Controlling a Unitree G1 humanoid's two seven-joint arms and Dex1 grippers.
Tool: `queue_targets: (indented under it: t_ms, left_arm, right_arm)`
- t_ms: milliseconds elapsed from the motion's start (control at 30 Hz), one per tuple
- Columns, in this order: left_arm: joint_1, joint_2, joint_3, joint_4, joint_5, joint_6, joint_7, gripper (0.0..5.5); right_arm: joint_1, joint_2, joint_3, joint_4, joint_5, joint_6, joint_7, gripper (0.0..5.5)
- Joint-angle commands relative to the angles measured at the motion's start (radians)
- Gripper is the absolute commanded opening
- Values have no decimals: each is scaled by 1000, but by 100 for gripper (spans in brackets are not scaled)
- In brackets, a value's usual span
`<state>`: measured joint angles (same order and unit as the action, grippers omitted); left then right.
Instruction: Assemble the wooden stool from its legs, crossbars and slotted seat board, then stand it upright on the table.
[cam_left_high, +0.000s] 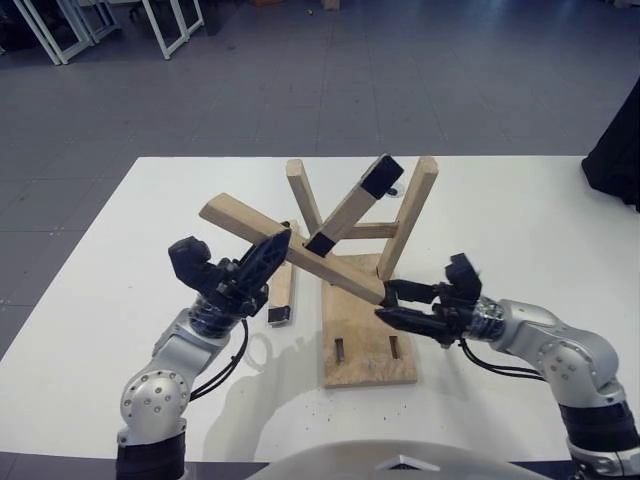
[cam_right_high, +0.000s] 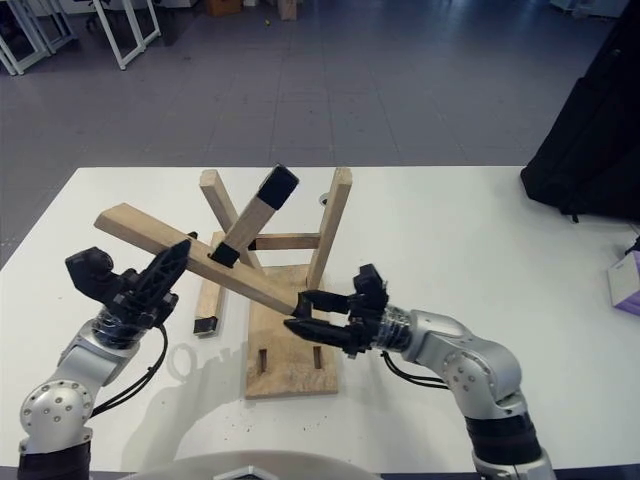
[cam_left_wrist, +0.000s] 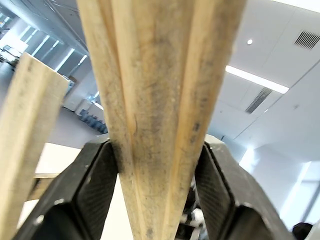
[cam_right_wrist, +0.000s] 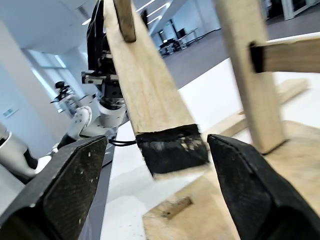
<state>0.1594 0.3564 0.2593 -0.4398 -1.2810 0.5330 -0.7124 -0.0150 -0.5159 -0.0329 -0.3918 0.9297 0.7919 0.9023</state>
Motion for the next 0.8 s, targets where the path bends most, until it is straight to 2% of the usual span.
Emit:
queue_targets:
  t_ms: [33,167,300,467,800]
  left_arm:
    - [22,89,28,-70,57,14,-32,216]
    - [45,154,12,-146,109,35,-23,216]
    - [68,216,24,-214,74,84,-10,216]
    - [102,308,47,-218,85,130,-43,216]
    - [74,330,-16,-154,242,112,-88,216]
  right_arm:
    - [50,-77,-100,-7,14,12,-5,368]
    - [79,-90,-151,-8,-15,-15,-58,368]
    - [71,-3,-139,-4,-132,-91,-238,368]
    - [177,83,-89,-127,-185,-139,-350,368]
    - [194,100,-39,-122,-240,-164,-365,368]
